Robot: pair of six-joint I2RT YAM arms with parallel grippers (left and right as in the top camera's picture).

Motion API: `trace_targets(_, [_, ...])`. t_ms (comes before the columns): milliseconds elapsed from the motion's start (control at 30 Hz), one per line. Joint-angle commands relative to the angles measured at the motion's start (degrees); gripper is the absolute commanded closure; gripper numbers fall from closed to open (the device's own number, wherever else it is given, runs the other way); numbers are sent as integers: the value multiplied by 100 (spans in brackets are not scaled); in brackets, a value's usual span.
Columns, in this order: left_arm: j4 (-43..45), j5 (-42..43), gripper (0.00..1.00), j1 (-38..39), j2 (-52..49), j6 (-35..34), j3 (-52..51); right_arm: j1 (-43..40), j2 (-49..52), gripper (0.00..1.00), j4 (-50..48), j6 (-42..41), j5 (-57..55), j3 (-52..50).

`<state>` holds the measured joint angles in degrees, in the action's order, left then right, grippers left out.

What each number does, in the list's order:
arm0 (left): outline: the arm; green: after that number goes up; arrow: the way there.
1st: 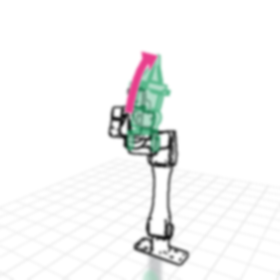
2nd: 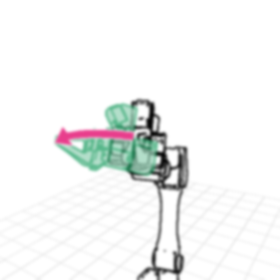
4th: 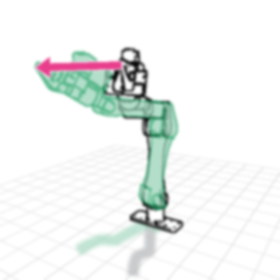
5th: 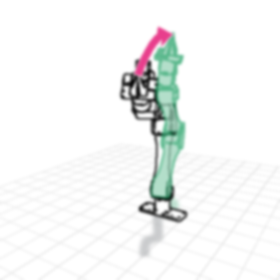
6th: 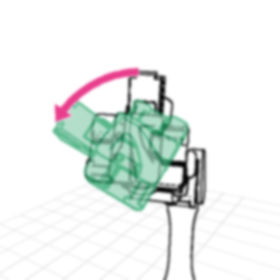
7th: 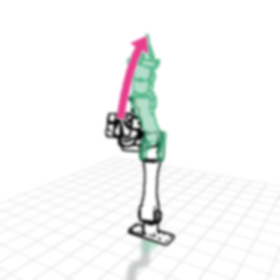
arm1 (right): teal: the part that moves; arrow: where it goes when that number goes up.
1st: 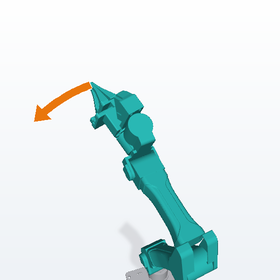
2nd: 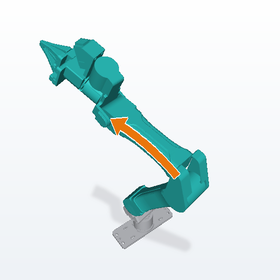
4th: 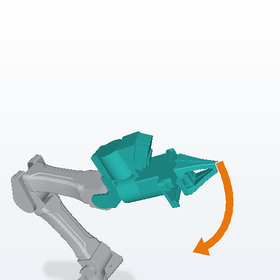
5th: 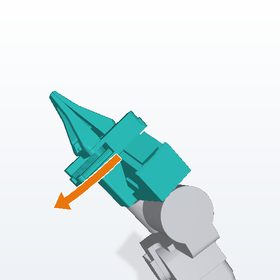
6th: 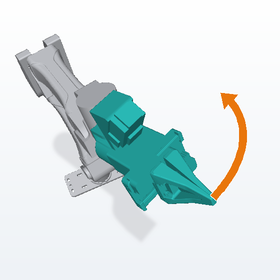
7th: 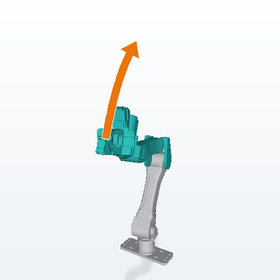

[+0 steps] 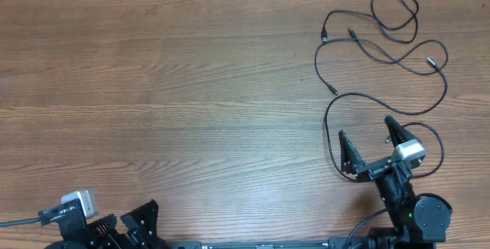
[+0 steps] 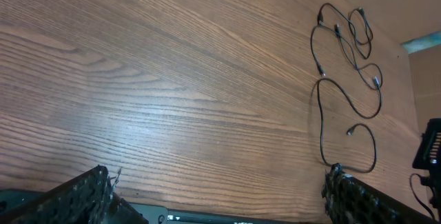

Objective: Untangle cables

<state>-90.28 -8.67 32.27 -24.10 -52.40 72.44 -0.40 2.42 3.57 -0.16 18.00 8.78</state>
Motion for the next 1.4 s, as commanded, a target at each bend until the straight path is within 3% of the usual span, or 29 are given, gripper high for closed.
trace_targets(0, [7,-74,0,37,17,-50,2,-31,-81,0,-210,24,164,-210])
trace_targets(367, [7,-74,0,37,17,-50,2,-26,-229,0,-1054,-17,179,-839])
trace_targets(567, [7,-74,1,37,17,-50,2,105,-229,0,-828,31,201,-837])
trace_targets(733, [7,-74,0,37,17,-50,2,105,-229,0,24,61,111,-835])
trace_targets(1100, [7,-74,0,37,17,-50,2,105,-229,0,44,223,-310,-828])
trace_targets(1367, [7,-74,0,37,17,-50,2,105,-229,0,57,968,-387,-826])
